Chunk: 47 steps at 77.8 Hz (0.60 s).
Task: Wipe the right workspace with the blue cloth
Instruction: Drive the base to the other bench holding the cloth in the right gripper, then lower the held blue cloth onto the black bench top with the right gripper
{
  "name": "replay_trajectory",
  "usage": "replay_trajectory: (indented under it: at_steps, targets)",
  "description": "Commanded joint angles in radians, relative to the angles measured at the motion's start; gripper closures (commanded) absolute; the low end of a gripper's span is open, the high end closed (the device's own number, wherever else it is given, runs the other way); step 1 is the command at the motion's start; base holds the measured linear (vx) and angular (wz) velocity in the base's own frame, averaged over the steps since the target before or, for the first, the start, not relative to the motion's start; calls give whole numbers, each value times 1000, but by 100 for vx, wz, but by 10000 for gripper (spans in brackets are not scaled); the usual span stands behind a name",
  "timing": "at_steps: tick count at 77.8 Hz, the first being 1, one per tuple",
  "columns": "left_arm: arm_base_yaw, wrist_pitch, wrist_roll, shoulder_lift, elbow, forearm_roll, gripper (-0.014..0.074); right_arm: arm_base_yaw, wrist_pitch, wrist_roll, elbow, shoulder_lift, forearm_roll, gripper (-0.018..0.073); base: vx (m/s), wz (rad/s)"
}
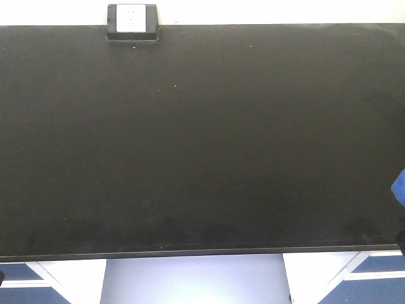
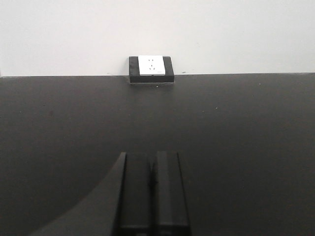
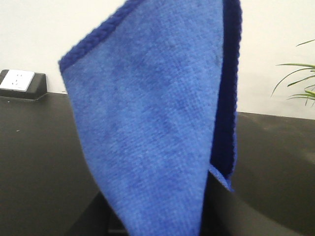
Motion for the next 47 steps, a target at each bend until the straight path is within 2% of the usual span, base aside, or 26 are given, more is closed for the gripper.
replay_trajectory:
  at_steps: [1, 15, 24, 40, 47]
  targets:
    - [1, -84, 1, -9, -25, -4, 603, -1, -95, -4, -29, 13, -4, 559, 0, 0]
    - [1, -84, 1, -9, -25, -4, 603, -1, -101, -3, -29, 13, -4, 559, 0, 0]
    - [1, -84, 1, -9, -25, -4, 603, -1, -171, 8, -29, 13, 3, 559, 0, 0]
    - [1, -84, 1, -9, -25, -4, 603, -1, -289, 139, -36, 13, 97, 559, 0, 0]
    - [1, -84, 1, -9, -25, -4, 603, -1, -210, 142, -97, 22, 95, 559, 0, 0]
